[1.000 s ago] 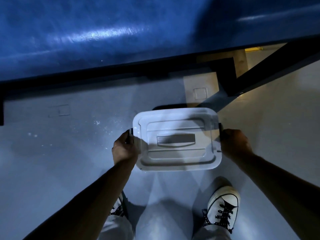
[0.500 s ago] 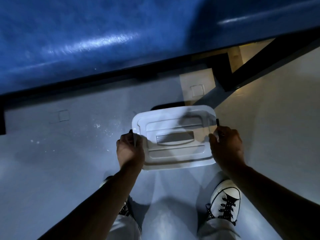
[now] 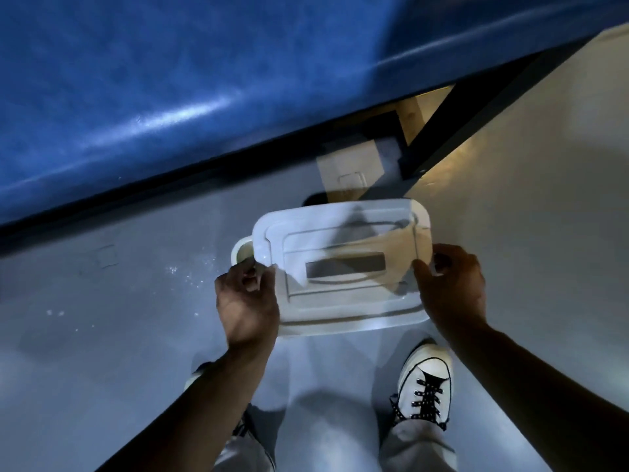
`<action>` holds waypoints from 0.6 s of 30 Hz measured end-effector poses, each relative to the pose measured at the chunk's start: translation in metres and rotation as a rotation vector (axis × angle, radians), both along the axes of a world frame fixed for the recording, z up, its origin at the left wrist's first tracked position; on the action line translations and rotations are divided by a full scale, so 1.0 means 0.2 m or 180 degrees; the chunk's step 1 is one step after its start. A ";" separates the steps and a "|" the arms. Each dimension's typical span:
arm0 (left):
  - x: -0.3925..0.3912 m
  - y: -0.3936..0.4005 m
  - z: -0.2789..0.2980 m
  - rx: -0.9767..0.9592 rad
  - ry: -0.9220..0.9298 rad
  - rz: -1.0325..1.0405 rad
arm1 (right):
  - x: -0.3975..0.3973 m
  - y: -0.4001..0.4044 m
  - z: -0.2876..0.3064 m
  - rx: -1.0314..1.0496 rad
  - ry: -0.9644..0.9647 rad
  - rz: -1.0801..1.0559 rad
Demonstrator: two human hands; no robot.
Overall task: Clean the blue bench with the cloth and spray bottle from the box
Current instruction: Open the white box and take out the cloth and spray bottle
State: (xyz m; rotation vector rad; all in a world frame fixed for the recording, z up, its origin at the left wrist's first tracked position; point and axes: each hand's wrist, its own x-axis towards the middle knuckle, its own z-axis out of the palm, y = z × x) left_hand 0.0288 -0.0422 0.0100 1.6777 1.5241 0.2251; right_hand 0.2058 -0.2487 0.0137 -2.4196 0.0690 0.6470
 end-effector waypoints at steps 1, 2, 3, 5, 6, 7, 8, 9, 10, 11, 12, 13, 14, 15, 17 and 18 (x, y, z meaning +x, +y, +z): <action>0.07 -0.03 0.02 0.0047 0.0048 -0.0160 | 0.04 -0.05 0.01 0.0026 0.0004 -0.0099; 0.16 -0.07 0.06 0.0076 0.0090 -0.0308 | 0.09 -0.11 0.02 0.0042 -0.0007 -0.0211; 0.26 -0.11 0.09 0.0095 0.0083 -0.0433 | 0.13 -0.17 0.03 0.0031 -0.0006 -0.0347; 0.46 -0.19 0.11 0.0118 0.0006 -0.0685 | 0.22 -0.29 0.05 0.0019 0.0009 -0.0602; 0.55 -0.24 0.10 0.0082 0.0002 -0.0802 | 0.26 -0.35 0.05 0.0038 0.0022 -0.0731; 0.64 -0.29 0.09 0.0012 0.0040 -0.0902 | 0.29 -0.42 0.05 0.0040 0.0029 -0.0861; 0.72 -0.33 0.07 -0.0045 0.0064 -0.0998 | 0.33 -0.48 0.04 0.0037 0.0025 -0.0974; 0.79 -0.38 0.06 -0.0079 0.0072 -0.1107 | 0.35 -0.54 0.03 0.0039 0.0046 -0.1083; 0.86 -0.42 0.03 -0.0087 0.0050 -0.1245 | 0.38 -0.61 0.00 0.0049 0.0084 -0.1166; 0.92 -0.47 0.00 -0.0109 0.0055 -0.1391 | 0.40 -0.67 -0.03 0.0042 0.0125 -0.1257; 0.98 -0.52 -0.02 -0.0164 0.0090 -0.1521 | 0.41 -0.72 -0.06 0.0003 0.0177 -0.1346; 1.04 -0.57 -0.06 -0.0254 0.0204 -0.1624 | 0.43 -0.77 -0.10 -0.0032 0.0217 -0.1490; 1.09 -0.61 -0.10 -0.0363 0.0305 -0.1726 | 0.43 -0.82 -0.13 -0.0074 0.0263 -0.1648; 1.13 -0.64 -0.15 -0.0505 0.0376 -0.1795 | 0.44 -0.86 -0.16 -0.0108 0.0334 -0.1765; 1.20 -0.69 -0.26 -0.0702 0.0447 -0.1880 | 0.45 -0.92 -0.24 -0.0088 0.0558 -0.1841; 1.22 -0.71 -0.32 -0.0736 0.0531 -0.1931 | 0.44 -0.95 -0.29 -0.0063 0.0670 -0.1851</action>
